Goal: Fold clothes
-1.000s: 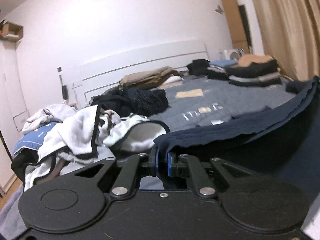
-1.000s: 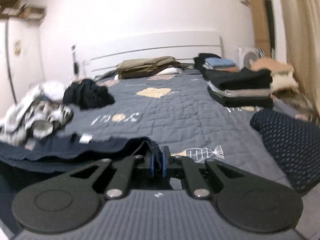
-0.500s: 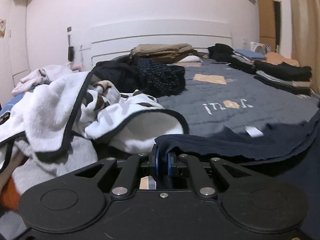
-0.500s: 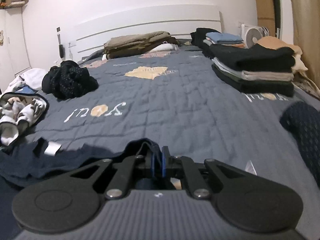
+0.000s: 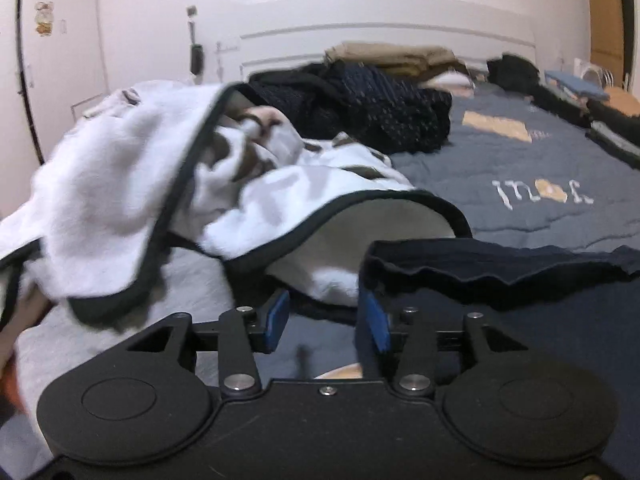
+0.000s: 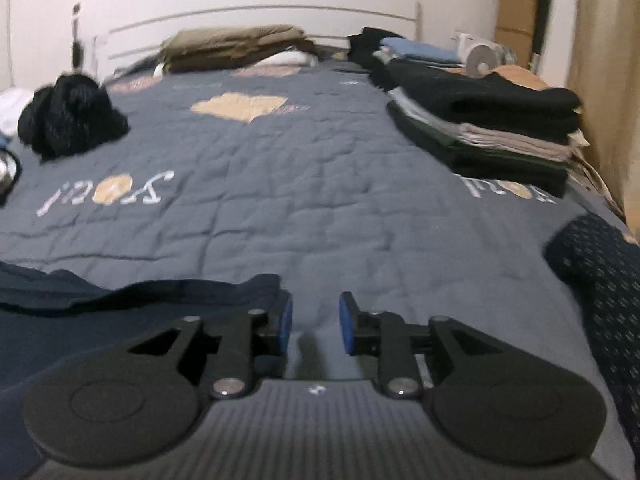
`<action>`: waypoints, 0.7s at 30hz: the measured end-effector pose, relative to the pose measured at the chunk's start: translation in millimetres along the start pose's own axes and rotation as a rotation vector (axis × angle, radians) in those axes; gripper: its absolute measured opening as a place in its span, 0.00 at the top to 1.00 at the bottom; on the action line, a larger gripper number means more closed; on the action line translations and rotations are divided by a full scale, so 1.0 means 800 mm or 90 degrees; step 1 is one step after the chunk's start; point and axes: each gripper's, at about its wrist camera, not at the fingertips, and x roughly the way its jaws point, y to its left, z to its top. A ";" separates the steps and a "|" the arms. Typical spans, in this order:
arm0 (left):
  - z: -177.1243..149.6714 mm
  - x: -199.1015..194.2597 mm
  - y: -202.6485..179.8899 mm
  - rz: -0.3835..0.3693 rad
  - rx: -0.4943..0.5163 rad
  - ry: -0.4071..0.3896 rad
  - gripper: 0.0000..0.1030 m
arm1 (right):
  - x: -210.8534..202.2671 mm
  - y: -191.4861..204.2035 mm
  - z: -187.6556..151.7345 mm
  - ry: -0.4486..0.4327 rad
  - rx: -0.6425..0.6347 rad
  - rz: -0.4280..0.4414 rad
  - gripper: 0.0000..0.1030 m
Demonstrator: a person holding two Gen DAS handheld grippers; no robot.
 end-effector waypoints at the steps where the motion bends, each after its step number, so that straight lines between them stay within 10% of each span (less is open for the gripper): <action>1: -0.004 -0.011 -0.006 -0.014 -0.006 -0.001 0.58 | -0.011 -0.004 -0.003 -0.003 0.010 0.009 0.74; 7: -0.027 -0.075 -0.042 -0.100 -0.045 -0.004 0.36 | -0.091 0.009 -0.034 -0.001 0.060 0.069 0.63; 13: -0.057 -0.138 -0.079 -0.178 -0.084 -0.002 0.35 | -0.163 0.035 -0.085 0.016 0.064 0.104 0.56; 21: -0.115 -0.184 -0.070 -0.161 -0.198 0.018 0.35 | -0.230 -0.032 -0.156 0.036 0.248 0.073 0.55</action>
